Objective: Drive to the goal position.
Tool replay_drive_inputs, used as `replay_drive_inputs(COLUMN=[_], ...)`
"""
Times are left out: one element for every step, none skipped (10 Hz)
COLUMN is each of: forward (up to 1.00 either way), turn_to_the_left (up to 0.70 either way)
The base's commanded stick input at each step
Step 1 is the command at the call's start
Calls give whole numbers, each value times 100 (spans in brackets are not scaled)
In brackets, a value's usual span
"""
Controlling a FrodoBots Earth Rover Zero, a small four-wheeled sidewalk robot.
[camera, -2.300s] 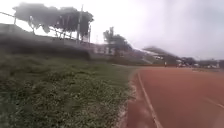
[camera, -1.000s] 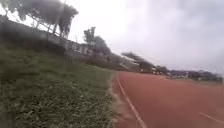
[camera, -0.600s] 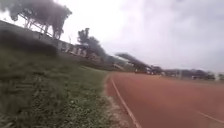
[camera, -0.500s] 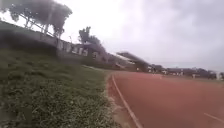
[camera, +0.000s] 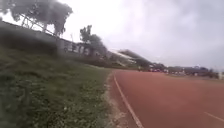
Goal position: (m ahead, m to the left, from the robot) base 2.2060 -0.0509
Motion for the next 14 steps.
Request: replay_drive_inputs(forward=[50,50,50,50,50,50,50,50,50,50,50,50,50,50], turn_to_the_left=[0,0,0,0,0,0,0,0,0,0,0,0,0,0])
